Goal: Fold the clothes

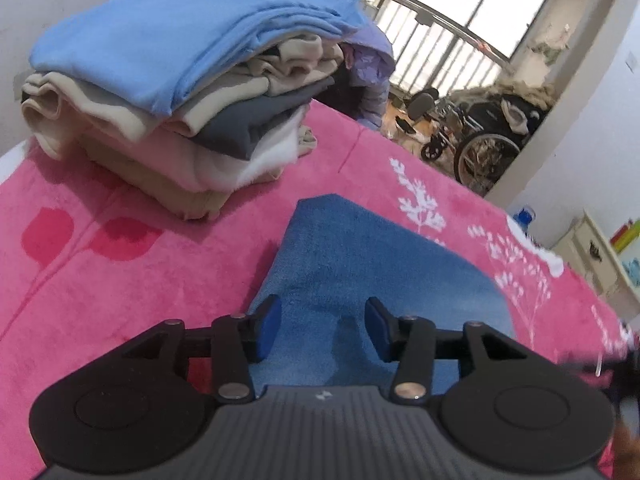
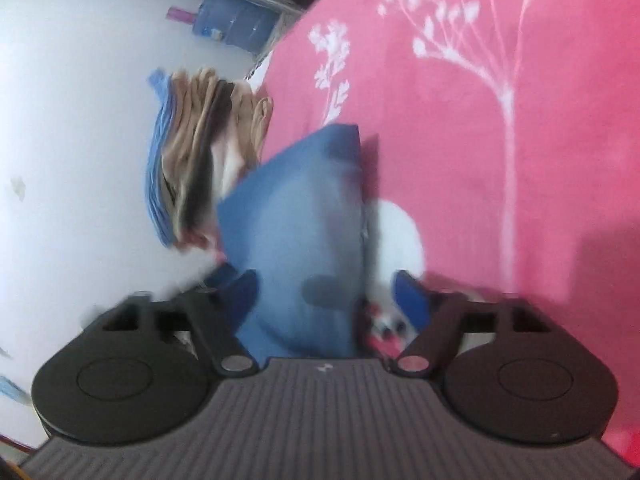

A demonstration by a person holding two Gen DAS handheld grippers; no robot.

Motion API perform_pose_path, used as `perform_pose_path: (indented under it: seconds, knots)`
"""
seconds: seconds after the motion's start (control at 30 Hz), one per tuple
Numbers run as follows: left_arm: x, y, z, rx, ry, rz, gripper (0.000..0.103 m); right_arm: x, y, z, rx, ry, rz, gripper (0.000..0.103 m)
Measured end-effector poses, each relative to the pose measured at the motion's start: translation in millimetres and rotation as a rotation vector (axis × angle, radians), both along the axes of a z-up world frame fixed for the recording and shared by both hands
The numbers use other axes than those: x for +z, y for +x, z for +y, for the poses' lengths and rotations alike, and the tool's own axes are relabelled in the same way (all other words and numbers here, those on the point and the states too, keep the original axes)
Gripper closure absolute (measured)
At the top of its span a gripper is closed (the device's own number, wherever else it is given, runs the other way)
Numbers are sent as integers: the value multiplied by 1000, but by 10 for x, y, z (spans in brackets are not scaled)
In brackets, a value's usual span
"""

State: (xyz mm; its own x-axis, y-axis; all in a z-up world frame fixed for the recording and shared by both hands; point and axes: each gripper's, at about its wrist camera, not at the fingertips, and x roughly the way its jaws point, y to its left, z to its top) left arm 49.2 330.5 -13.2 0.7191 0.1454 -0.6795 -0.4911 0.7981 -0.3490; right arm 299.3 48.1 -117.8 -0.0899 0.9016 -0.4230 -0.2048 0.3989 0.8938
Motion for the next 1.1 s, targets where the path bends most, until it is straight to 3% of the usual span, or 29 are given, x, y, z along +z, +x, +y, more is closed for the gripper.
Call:
perform_pose_path:
  seconds: [0.13,0.17,0.2,0.3,0.47,0.53,0.57,0.6,0.67,0.87,1.0,1.1]
  knots:
    - [-50,44,-33,-31,48,17,55,-197,201,352,50,6,63,16]
    - [-64,53,-36,-37,57,20,55,-197,205,412,56,18,65,9]
    - [-78,55,-42,-44,65,22,55,-182,193,474,74,46,70,3]
    - [-109,53,-33,-57,78,23,55,-156,89,697,168,143,131,3]
    - [-152,74,-16,-55,79,18,54,-78,-228,1129,226,33,-3,4]
    - [-152,81,-23,-49,78,19,53,6,-277,1244,204,-16,-30,14]
    - [-144,82,-26,-43,73,19,51,45,-288,1254,188,-45,-40,39]
    - [-138,83,-25,-38,69,20,51,63,-284,1218,182,-56,-41,55]
    - [-112,99,-59,-36,67,19,50,24,-238,1052,163,-1,22,77]
    - [-53,266,-338,-79,112,48,43,69,-269,826,141,22,89,82]
    - [6,371,-615,-168,-5,28,47,74,-182,264,89,17,122,83]
    - [-16,508,-1056,-298,-78,27,49,158,-56,-379,38,-40,112,83]
